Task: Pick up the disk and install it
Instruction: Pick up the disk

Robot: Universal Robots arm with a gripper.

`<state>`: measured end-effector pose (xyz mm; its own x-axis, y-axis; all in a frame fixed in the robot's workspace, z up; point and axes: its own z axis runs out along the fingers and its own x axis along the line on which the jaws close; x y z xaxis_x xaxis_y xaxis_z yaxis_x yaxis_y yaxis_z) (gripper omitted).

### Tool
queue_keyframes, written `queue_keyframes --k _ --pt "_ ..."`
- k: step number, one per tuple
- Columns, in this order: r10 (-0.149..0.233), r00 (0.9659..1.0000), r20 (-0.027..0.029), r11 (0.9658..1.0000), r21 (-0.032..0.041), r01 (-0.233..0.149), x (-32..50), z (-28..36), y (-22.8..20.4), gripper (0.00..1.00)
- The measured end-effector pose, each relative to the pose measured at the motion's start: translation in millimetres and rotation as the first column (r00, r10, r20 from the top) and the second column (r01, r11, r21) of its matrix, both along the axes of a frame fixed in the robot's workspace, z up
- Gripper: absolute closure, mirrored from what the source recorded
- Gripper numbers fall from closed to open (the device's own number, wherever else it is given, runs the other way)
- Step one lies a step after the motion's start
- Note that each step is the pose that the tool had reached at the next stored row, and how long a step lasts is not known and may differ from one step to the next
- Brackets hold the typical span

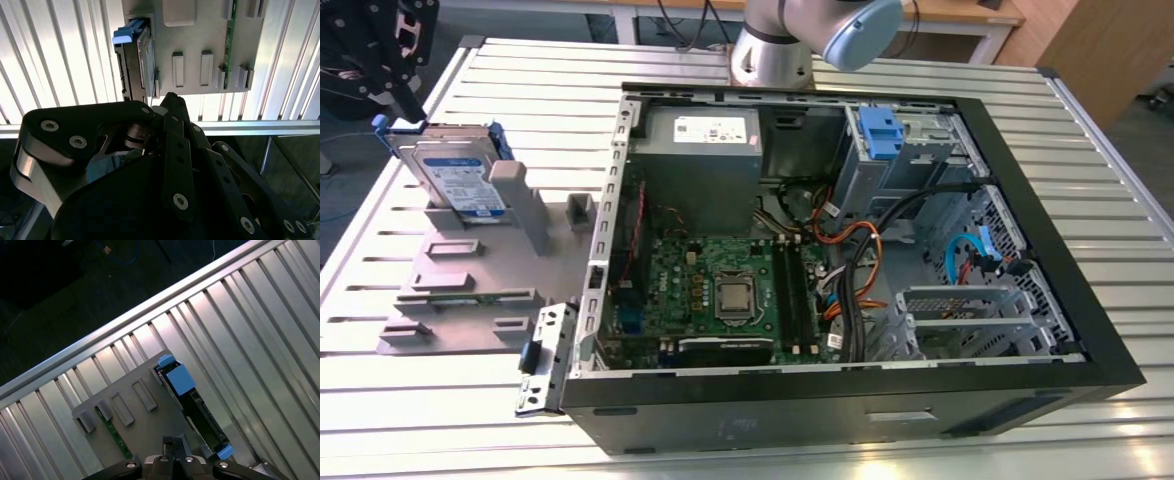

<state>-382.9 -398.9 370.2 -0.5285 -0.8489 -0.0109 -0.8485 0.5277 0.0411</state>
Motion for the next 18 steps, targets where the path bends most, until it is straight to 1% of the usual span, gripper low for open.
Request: queue_keyframes --k 18 --pt "0.016 0.9999 0.0 0.9999 0.0 -0.016 0.0 0.0 0.0 0.89"
